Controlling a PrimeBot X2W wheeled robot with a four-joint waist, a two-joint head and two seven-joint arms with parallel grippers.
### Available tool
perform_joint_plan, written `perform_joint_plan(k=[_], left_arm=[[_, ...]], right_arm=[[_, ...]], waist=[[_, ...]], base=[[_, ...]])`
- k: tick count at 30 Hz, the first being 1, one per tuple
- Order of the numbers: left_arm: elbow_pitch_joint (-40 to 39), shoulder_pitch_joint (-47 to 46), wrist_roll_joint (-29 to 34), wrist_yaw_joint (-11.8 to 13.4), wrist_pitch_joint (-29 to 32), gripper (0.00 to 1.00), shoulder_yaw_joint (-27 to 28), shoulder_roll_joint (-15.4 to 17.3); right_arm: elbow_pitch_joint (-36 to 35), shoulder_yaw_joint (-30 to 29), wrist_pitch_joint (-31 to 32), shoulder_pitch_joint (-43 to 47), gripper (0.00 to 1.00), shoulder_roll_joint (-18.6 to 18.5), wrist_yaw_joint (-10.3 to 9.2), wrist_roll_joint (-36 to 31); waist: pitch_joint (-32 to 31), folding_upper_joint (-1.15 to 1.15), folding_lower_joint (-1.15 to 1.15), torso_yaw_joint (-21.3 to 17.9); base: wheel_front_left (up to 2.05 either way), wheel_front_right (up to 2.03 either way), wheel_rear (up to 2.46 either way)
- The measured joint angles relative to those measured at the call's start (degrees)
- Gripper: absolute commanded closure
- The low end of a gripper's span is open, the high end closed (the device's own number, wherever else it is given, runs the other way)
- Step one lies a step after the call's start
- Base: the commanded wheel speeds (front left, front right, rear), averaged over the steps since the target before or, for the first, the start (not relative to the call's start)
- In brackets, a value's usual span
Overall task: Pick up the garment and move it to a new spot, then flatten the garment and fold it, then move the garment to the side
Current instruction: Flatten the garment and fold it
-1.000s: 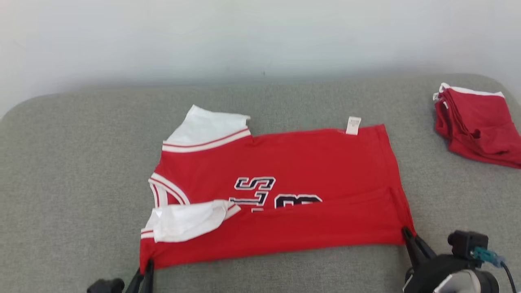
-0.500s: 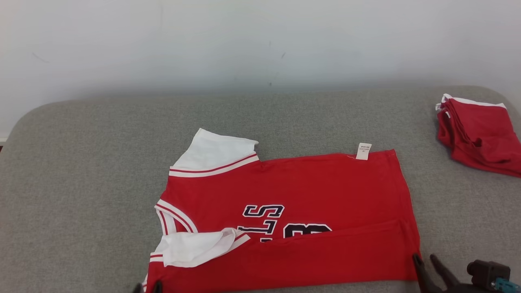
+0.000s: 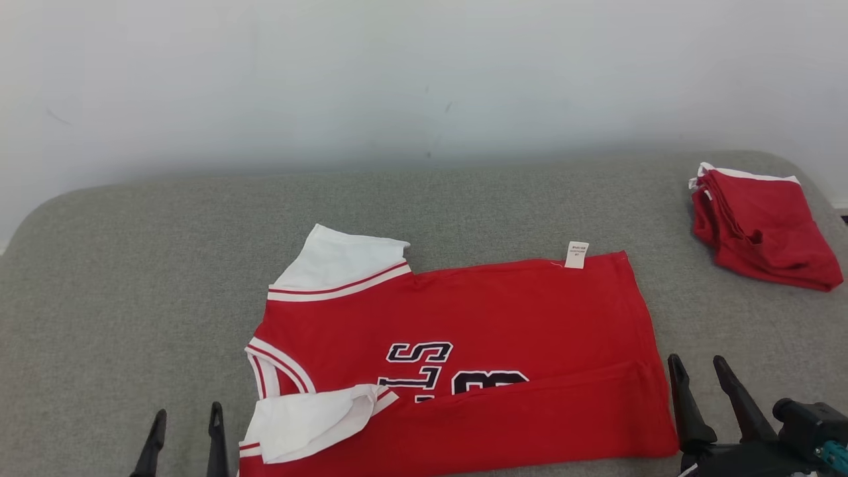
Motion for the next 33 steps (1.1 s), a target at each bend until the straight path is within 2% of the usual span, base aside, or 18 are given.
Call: perform_joint_plan(k=[6, 9, 16, 27, 33], left_arm=[[-2.7, 0.7, 3.3, -0.1, 0.0, 0.00, 4.0, -0.5], [-3.6, 0.7, 4.8, -1.1, 0.0, 0.00, 5.5, -0.4], [-4.2, 0.8, 6.7, -3.9, 0.0, 0.00, 7.1, -0.2], [-3.4, 0.1, 8.5, -5.4, 0.0, 0.00, 9.1, -2.3], [-2.6, -0.2, 9.3, -6.7, 0.0, 0.00, 9.0, -2.9]], right_arm=[[-3.7, -1.0, -3.1, 0.4, 0.00, 1.6, 0.00, -2.9], [-5.1, -1.0, -4.1, 0.5, 0.00, 2.3, 0.00, -4.1], [-6.8, -0.6, -4.9, 0.6, 0.00, 3.4, 0.00, -6.2], [-7.7, 0.0, -5.1, 0.0, 0.00, 5.9, 0.00, -7.5], [-6.4, 1.2, -5.1, -0.6, 0.00, 6.1, 0.00, -8.4]], waist=[[-0.6, 0.00, 0.00, -1.2], [-0.8, 0.00, 0.00, -1.6], [-1.2, 0.00, 0.00, -2.0], [-0.5, 0.00, 0.00, -1.9], [-0.5, 0.00, 0.00, -1.6]], base=[[0.00, 0.00, 0.00], [0.00, 0.00, 0.00], [0.00, 0.00, 0.00], [0.00, 0.00, 0.00], [0.00, 0.00, 0.00]])
